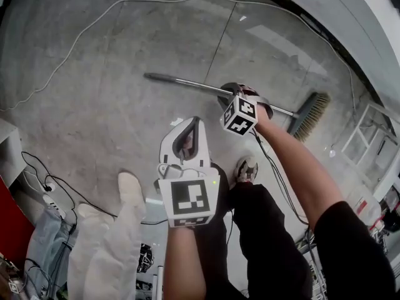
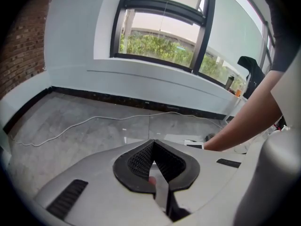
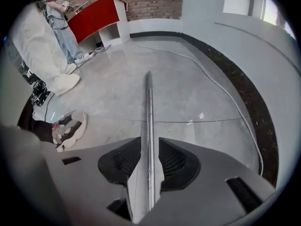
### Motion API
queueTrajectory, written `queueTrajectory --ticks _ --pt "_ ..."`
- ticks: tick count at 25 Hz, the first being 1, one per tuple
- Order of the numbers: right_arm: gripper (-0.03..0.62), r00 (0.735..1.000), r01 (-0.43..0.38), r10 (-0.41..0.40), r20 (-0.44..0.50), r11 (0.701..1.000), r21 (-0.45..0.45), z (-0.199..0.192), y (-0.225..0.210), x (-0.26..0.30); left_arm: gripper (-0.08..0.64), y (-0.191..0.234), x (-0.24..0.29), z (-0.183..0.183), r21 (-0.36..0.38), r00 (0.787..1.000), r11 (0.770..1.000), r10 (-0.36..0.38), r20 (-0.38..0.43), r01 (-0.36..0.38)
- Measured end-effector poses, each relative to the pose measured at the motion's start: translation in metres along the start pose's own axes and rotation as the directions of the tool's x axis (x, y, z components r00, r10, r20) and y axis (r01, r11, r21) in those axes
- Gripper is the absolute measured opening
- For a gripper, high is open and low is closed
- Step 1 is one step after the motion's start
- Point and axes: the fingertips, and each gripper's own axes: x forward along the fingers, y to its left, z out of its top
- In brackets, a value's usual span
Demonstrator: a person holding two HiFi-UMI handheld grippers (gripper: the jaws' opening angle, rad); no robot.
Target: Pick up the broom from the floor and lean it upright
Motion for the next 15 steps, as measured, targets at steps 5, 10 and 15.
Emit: queueTrajectory --ticks 5,10,15 --pt "0.109 0.998 0.005 -0.006 -0.06 1.0 -0.016 -0.007 0.001 0.027 0.005 0.025 0.001 -0.017 -0.051 0.998 0.998 0.022 -0.051 -0.024" --pt "0.109 0.992 0.007 -0.012 -0.123 0.999 -0.04 -0.017 0.004 0.051 0.005 0.036 0.004 -0.02 -0.056 0.997 0.998 0.023 -0.068 -0.027" --pt "0.09 0.99 0.001 -0.005 -0.141 1.0 -0.029 -0.021 0.0 0.064 0.005 0.038 0.009 -0.021 -0.062 0.997 0.998 0.021 -0.078 -0.026"
